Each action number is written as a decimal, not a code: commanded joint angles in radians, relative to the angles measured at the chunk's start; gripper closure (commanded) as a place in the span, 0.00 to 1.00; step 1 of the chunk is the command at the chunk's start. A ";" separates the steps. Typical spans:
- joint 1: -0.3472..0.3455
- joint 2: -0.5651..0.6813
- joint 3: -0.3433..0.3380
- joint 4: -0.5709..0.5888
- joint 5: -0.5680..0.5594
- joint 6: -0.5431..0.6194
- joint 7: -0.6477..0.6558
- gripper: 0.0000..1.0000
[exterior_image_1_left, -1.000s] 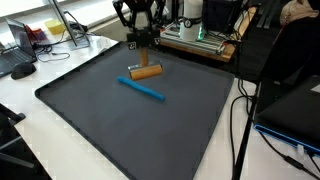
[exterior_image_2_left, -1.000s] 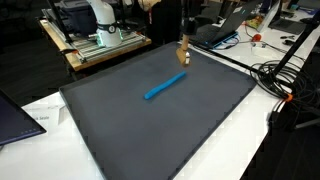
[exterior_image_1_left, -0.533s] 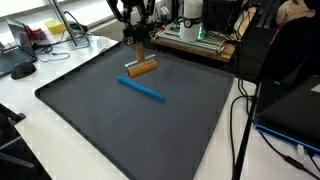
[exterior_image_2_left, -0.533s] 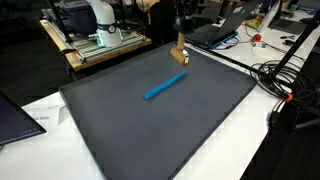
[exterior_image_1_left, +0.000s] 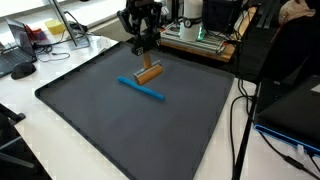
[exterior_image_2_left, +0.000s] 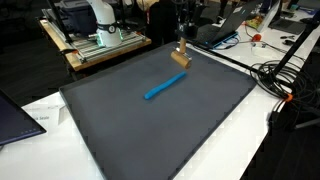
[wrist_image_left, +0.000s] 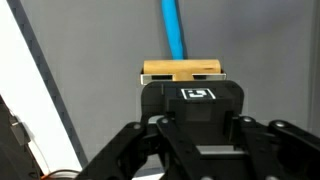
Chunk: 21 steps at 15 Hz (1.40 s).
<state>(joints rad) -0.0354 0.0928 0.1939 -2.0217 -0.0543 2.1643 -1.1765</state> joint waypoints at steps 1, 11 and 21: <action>0.032 0.006 -0.036 -0.024 0.018 0.037 -0.139 0.78; 0.037 0.056 -0.060 -0.035 0.011 0.044 -0.222 0.78; 0.052 0.128 -0.070 -0.018 -0.041 0.085 -0.121 0.78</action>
<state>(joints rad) -0.0070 0.2095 0.1440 -2.0465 -0.0622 2.2272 -1.3400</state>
